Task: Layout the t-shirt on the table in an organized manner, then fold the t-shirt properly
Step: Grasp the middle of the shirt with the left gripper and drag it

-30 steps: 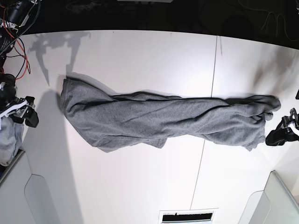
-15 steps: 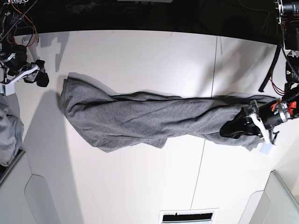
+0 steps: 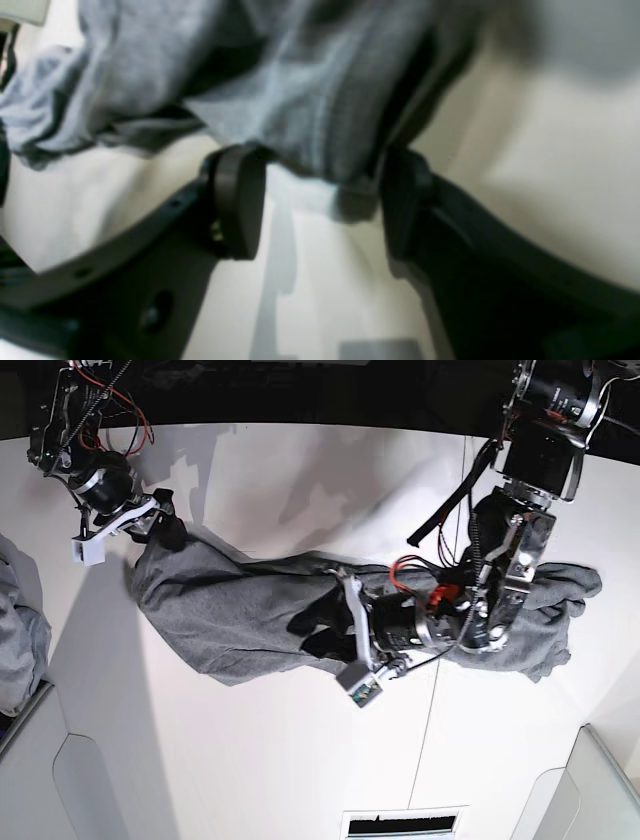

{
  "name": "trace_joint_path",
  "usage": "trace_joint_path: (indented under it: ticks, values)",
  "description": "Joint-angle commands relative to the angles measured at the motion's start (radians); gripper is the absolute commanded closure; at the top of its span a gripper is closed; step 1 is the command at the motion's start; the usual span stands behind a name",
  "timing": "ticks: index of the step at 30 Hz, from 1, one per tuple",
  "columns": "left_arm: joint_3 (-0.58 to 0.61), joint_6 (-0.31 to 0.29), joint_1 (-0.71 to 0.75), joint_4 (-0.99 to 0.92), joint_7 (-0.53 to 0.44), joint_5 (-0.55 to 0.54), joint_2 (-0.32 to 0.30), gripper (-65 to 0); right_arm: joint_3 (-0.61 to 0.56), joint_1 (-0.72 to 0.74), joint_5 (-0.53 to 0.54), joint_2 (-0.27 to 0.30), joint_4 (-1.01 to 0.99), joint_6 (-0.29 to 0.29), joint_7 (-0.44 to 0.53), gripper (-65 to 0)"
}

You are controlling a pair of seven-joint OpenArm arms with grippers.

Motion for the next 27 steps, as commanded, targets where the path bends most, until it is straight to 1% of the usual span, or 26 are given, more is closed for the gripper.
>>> trace_joint_path:
  ticks: [1, 3, 4, 5, 6, 8, 9, 11, 13, 15, 18, 20, 24, 27]
  values:
    - [0.027, 0.021, -0.039, 0.003, -0.041, 0.016, 0.009, -26.0, 0.002, 0.005, -0.004, -0.003, 0.011, 0.003, 0.007, -36.4]
    - [0.093, 0.058, -0.061, -0.024, -0.071, 0.075, 0.038, -26.0, 0.002, 0.008, -0.018, -0.02, 0.011, 0.004, 0.008, -36.4]
    - [0.122, 0.072, -0.071, -0.039, -0.082, 0.098, 0.052, -26.0, 0.002, 0.008, -0.022, -0.025, 0.011, 0.004, 0.008, -35.0]
    - [0.148, 0.077, -0.079, -0.056, -0.093, 0.121, 0.066, -26.0, 0.002, 0.008, -0.021, -0.029, 0.011, 0.007, 0.008, -30.2]
    - [0.172, 0.084, -0.087, -0.074, -0.101, 0.142, 0.08, -26.0, 0.002, 0.008, -0.021, -0.031, 0.011, 0.012, 0.007, -23.0]
    - [0.208, 0.112, -0.098, -0.107, -0.113, 0.174, 0.103, -26.0, 0.002, 0.008, -0.021, -0.033, 0.011, 0.011, 0.008, -5.9]
    - [0.219, 0.129, -0.101, -0.121, -0.116, 0.178, 0.111, -26.0, 0.002, 0.008, -0.021, -0.033, 0.011, 0.011, 0.01, 0.0]
    - [0.221, 0.147, -0.1, -0.14, -0.121, 0.177, 0.119, -26.0, 0.002, 0.008, -0.021, -0.033, 0.014, 0.011, 0.016, 0.0]
    - [0.22, 0.151, -0.1, -0.143, -0.121, 0.177, 0.117, -26.0, 0.002, 0.008, -0.02, -0.033, 0.023, 0.011, 0.013, 0.0]
    - [0.217, 0.15, -0.101, -0.143, -0.121, 0.178, 0.117, -26.0, 0.002, 0.007, -0.008, -0.033, 0.035, 0.011, -0.016, 0.0]
    - [0.217, 0.15, -0.101, -0.143, -0.12, 0.203, 0.117, -26.0, 0.002, -0.008, 0.072, -0.034, 0.067, 0.018, -0.105, 0.0]
    - [0.217, 0.15, -0.101, -0.143, -0.119, 0.213, 0.114, -26.0, 0.002, -0.035, 0.131, -0.04, 0.101, 0.029, -0.136, 0.0]
    - [0.217, 0.15, -0.1, -0.143, -0.118, 0.213, 0.09, -26.0, 0.019, -0.104, 0.13, -0.056, 0.212, 0.029, -0.115, 0.0]
    - [0.217, 0.15, -0.101, -0.142, -0.116, 0.209, 0.072, -26.0, 0.056, -0.104, 0.07, -0.055, 0.268, 0.029, -0.049, 0.0]
